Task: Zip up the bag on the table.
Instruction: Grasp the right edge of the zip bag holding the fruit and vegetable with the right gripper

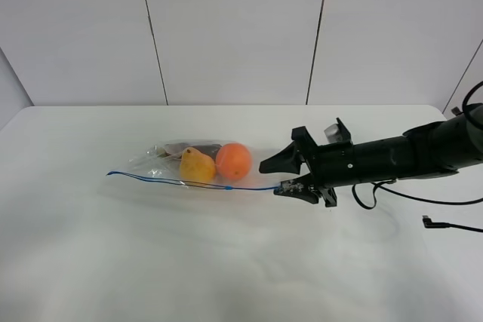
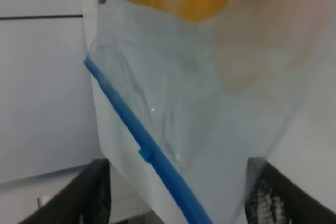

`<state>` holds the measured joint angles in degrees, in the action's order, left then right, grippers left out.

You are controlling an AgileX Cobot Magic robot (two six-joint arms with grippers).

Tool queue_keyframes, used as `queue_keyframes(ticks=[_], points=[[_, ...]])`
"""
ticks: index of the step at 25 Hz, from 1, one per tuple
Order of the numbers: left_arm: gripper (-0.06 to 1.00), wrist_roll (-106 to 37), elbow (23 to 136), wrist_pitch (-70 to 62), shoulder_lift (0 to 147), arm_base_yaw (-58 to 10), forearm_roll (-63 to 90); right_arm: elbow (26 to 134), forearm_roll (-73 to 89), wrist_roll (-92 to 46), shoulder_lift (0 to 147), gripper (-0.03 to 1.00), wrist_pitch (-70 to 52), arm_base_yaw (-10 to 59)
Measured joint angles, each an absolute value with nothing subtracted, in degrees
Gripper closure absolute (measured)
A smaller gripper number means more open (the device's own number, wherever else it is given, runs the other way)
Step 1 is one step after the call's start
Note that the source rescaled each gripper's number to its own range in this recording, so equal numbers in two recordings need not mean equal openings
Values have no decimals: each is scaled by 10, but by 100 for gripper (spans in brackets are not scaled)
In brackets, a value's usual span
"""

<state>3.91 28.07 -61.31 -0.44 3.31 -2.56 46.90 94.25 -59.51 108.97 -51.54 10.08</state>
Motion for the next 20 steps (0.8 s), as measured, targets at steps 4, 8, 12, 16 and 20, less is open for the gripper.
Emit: queue_keyframes(ticks=[4, 8, 12, 16, 20], points=[[-6, 39, 281, -613, -4, 33, -26, 479, 953, -586, 1107, 33, -489, 127], [-6, 39, 281, -613, -4, 33, -26, 480, 955, -591, 1114, 46, -487, 128], [-6, 39, 281, -613, -4, 33, -26, 480, 957, -593, 1115, 62, -487, 128], [-6, 39, 281, -613, -4, 33, -26, 480, 957, -598, 1116, 82, -487, 128], [-6, 39, 281, -613, -4, 33, -26, 480, 958, -625, 1116, 97, -488, 128]])
